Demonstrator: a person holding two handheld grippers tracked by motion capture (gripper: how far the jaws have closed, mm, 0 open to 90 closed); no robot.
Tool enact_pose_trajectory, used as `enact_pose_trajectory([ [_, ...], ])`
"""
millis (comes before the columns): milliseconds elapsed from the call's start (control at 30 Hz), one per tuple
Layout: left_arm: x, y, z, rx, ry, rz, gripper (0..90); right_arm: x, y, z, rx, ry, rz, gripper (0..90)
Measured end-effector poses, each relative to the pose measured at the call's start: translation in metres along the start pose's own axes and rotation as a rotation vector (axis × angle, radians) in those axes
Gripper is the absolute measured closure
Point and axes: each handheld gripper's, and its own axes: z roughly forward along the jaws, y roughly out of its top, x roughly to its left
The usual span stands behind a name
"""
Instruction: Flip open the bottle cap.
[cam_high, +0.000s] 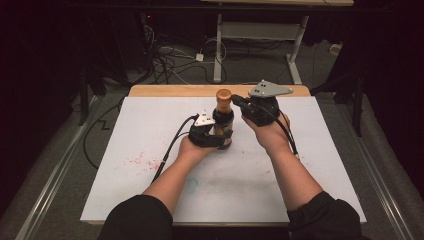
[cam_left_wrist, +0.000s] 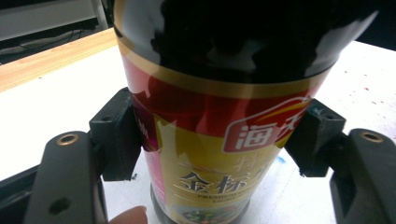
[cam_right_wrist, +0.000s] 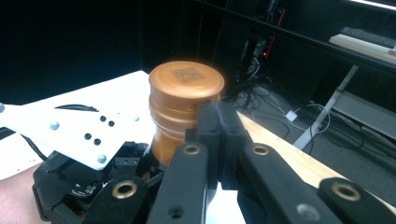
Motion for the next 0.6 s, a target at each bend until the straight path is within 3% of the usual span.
enact_pose_trajectory([
  [200,-0.0023,-0.0009,0.0022,-0.02,0.01,-0.011,28.8,-0.0027,0.0005,-0.0003,0.006,0.014,0.024,90.0],
  [600,-0.006,-0.0017,0.0047,-0.043,0.036,-0.027,29.2,-0.0008,0.0032,0.0,0.021,0.006,0.017,90.0],
])
